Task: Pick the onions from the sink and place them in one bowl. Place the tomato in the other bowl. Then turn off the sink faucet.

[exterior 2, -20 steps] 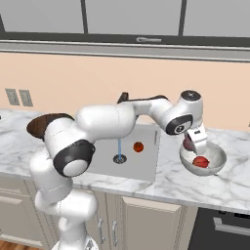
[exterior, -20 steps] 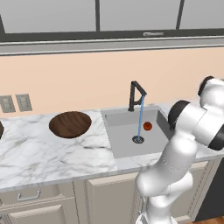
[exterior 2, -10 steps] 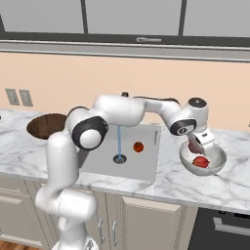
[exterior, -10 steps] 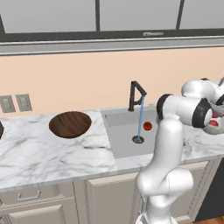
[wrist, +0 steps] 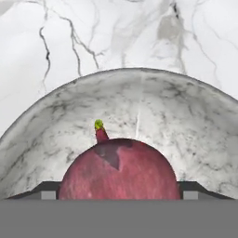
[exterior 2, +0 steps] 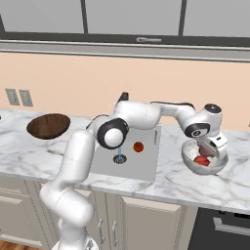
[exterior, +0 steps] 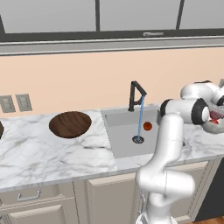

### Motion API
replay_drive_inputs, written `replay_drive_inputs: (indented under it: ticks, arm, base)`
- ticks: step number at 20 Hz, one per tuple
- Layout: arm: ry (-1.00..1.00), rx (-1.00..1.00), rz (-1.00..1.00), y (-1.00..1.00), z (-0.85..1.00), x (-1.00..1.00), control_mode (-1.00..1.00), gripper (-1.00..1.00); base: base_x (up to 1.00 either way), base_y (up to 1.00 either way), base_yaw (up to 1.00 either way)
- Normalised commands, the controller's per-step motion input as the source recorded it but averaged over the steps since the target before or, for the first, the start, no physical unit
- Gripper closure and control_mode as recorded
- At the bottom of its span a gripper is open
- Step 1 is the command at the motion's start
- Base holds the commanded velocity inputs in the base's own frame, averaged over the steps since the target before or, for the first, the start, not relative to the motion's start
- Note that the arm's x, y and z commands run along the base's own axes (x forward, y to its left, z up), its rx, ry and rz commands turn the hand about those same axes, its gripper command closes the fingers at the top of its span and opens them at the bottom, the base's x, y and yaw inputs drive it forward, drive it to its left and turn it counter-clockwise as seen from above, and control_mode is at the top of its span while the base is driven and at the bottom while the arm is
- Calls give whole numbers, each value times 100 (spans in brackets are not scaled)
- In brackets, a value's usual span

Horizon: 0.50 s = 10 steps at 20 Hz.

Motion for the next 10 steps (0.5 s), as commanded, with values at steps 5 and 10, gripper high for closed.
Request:
replay_drive_inputs:
  ticks: [5,10]
  arm:
    - [2,-2,1,15,0,16,-100,-100]
    - [0,-8,0,13,7,-32,-100,-100]
  base:
    - [0,0,0]
    - [0,0,0]
